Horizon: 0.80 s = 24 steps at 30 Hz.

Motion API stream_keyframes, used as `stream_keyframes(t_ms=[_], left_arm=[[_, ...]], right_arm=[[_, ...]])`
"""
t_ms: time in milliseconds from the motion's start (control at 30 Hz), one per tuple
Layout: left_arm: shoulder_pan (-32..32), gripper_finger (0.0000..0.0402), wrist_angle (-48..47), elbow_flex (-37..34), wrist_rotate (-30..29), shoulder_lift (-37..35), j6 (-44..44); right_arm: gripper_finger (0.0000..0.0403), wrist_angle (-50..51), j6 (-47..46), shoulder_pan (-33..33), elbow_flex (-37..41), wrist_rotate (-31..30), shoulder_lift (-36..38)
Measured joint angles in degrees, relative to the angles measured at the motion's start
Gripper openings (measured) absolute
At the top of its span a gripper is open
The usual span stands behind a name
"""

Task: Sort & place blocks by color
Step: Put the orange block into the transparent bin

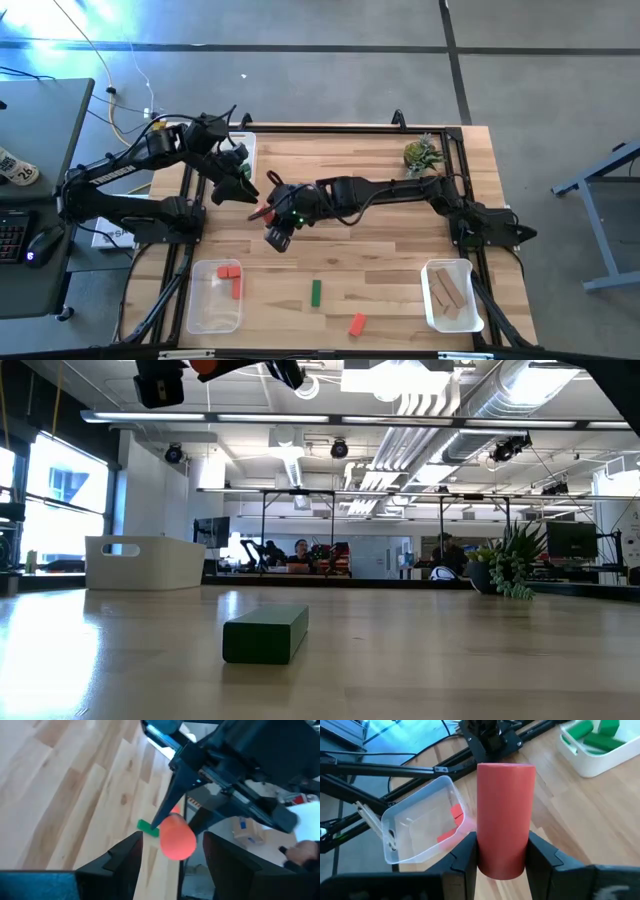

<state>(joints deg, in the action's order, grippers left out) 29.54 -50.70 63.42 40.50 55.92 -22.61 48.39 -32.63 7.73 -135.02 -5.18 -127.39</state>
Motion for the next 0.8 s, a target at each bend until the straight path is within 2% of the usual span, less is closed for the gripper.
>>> stream_keyframes(t_ms=[333, 800], left_arm=[[-4.26, 0.0197, 0.92, 0.0, -6.24, 0.0, -1.24], [-6.03, 0.0191, 0.96, 0.0, -6.74, 0.17, -1.46]], right_arm=[[0.0099, -1.41, 2.87, -1.68, 0.0, 2.43, 0.0], [0.0099, -6.0, 4.45, -2.53, 0.02, 4.26, 0.0]])
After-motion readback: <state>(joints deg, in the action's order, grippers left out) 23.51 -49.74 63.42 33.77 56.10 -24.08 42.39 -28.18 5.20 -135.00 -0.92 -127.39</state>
